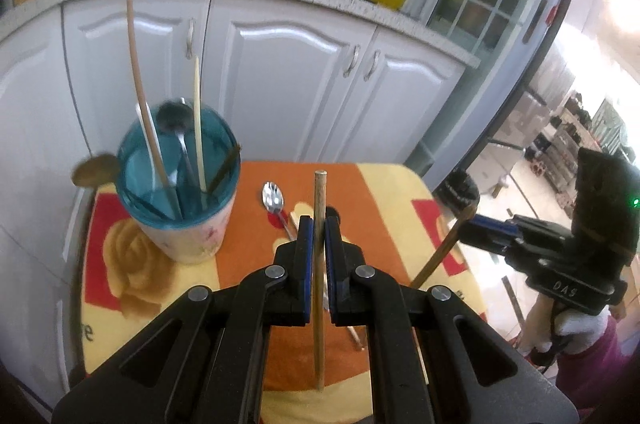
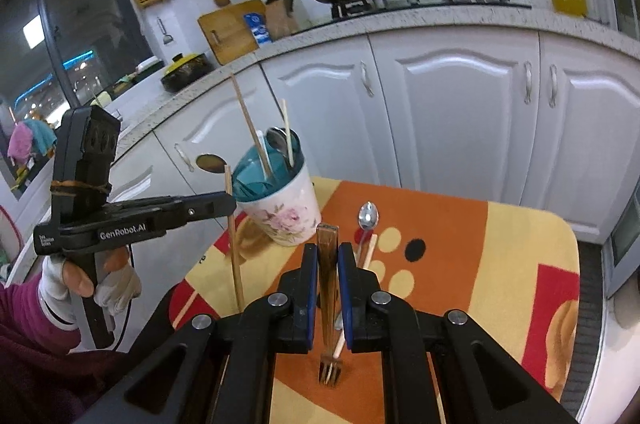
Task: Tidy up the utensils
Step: 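Lift both chopsticks and carry them over the floral cup, then lower the chopsticks into the cup and open both grippers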
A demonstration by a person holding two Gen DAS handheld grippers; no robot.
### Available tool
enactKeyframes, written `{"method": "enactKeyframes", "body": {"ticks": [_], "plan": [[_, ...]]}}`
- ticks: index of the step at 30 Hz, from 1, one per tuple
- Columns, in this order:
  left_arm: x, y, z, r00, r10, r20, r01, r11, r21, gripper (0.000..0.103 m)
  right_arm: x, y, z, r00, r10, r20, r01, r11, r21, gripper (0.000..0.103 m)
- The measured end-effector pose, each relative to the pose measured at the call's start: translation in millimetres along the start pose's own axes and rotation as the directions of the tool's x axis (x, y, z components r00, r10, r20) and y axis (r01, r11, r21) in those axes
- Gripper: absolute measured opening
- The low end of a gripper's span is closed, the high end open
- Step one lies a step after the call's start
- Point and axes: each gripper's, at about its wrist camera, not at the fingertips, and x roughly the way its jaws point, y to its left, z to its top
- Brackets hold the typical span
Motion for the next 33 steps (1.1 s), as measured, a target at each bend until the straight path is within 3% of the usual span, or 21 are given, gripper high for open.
{"method": "enactKeyframes", "body": {"ticks": [6, 11, 22, 29, 33], "plan": [[-23.5, 3.8, 22.2, 0.998, 0.005, 0.067, -0.005, 1.0, 0.0, 0.004, -3.7, 14.3, 21.6, 0.999, 0.002, 0.032, 0.0, 0.999, -0.054, 0.009], [-48.6, 14.6, 52.9, 0.99, 0.024, 0.141, -0.022, 1.0, -0.013, 0.004, -10.3, 30.2, 58.8, 0.996, 0.013, 0.085, -0.003, 0.994, -0.113, 0.009], [-89.3, 51.0, 120.2, 0.949, 0.156, 0.274, -0.154, 0.988, -0.029, 0.004, 4.4, 76.0, 150.4, 0.984, 0.063, 0.169, -0.021, 0.971, -0.239, 0.009], [-79.9, 81.3, 137.9, 0.924, 0.258, 0.281, -0.253, 0.966, -0.054, 0.004, 37.8, 89.0, 181.9, 0.981, 0.068, 0.181, -0.021, 0.968, -0.252, 0.009], [-61.2, 93.2, 135.1, 0.923, 0.289, 0.253, -0.282, 0.957, -0.065, 0.004, 61.4, 90.4, 186.2, 0.982, 0.078, 0.173, -0.036, 0.972, -0.234, 0.009]]}}
